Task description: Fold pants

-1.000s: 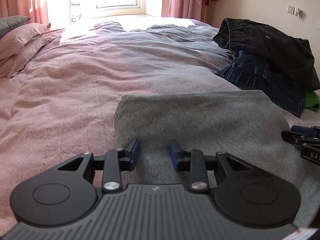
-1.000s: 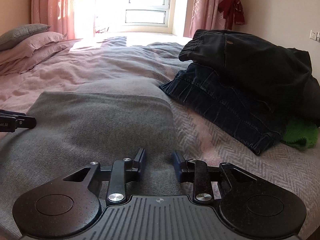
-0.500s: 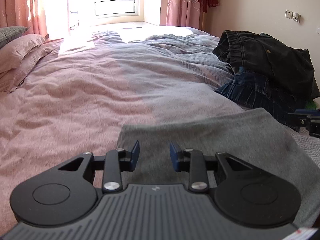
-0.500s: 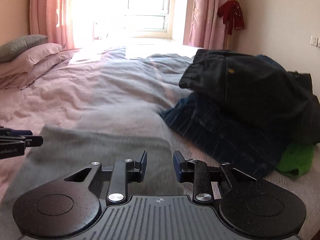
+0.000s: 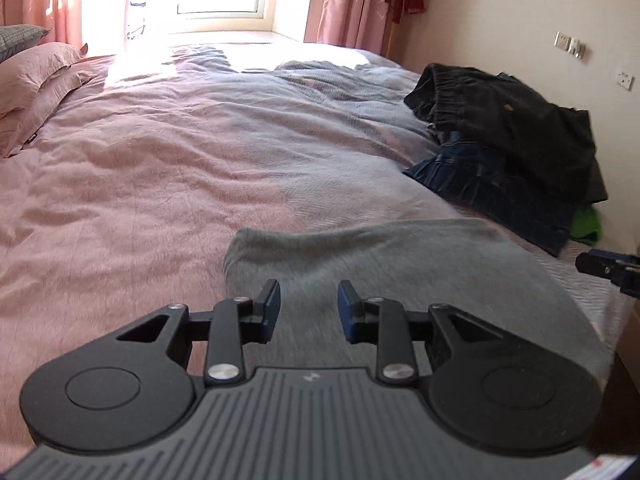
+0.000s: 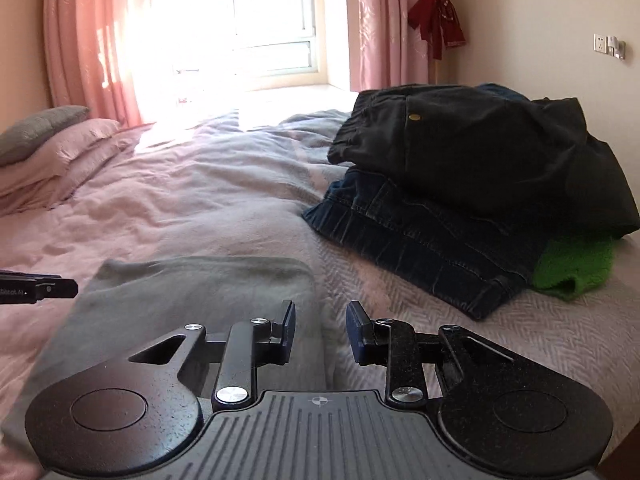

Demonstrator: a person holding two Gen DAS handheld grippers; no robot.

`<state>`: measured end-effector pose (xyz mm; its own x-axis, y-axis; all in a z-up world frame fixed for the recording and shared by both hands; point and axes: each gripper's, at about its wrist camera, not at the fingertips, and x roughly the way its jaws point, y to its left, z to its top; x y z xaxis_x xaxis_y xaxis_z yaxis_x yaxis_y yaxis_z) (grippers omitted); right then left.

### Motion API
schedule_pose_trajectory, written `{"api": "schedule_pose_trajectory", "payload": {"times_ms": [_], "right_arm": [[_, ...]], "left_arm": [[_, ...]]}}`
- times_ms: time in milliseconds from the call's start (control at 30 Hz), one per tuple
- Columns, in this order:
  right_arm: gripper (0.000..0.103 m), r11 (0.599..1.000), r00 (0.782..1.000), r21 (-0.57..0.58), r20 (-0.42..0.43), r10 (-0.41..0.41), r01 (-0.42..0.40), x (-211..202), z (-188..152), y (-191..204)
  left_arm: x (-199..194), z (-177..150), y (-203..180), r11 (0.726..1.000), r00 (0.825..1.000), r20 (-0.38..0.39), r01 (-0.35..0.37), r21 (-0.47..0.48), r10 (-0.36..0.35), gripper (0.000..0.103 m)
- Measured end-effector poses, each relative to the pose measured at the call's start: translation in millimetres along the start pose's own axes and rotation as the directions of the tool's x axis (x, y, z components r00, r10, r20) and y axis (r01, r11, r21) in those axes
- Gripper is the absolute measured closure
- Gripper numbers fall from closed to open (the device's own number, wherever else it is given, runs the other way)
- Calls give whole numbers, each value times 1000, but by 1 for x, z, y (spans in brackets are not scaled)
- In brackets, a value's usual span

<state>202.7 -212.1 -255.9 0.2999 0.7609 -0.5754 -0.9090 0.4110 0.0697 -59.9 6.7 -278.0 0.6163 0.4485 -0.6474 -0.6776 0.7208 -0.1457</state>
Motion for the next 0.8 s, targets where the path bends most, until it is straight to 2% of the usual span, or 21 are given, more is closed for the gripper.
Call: {"api": "schedule_pose_trajectory", "payload": {"times_ms": [133,200,267,333,433,500,533,567,633,800], "right_arm": [[77,999,1000,-47,-18,23,-24,-47,-39,15],[77,999,996,-39,-81,27,-30,-42,-58,21],[77,998,992,-64,-126,-13,5,-24,-73,27],[77,996,985,-71,-160,-56,45,-12,-78,30],[76,998,990,-14,-128,-57,56,-30,-75,32],[68,999,993,26,-117,-27,30,-49,-78,33],[55,999,993,46,-117,0,5,-58,-80,33],[47,998,993,57,-113,26,-20,-65,-82,34],[44,996,992,69,-109,63,-55,-77,-85,38],[43,995,990,74,-119,78,-70,-97,-97,51]], "left_arm": [[-56,-46,-24,999,1000,6,27,33,-27,78],[-61,-68,-38,999,1000,-23,-4,53,5,78],[-51,-85,-45,998,996,-80,-27,63,32,77],[-47,-95,-53,995,994,-86,-63,83,70,78],[-64,-96,-62,992,992,-77,-95,81,101,78],[-79,-96,-66,994,994,-73,-81,71,86,76],[-86,-97,-69,994,993,-81,-84,69,89,75],[-93,-99,-72,994,992,-86,-87,67,92,74],[-105,-105,-76,993,990,-103,-95,67,101,70],[-125,-124,-83,990,981,-145,-116,84,127,64]]}}
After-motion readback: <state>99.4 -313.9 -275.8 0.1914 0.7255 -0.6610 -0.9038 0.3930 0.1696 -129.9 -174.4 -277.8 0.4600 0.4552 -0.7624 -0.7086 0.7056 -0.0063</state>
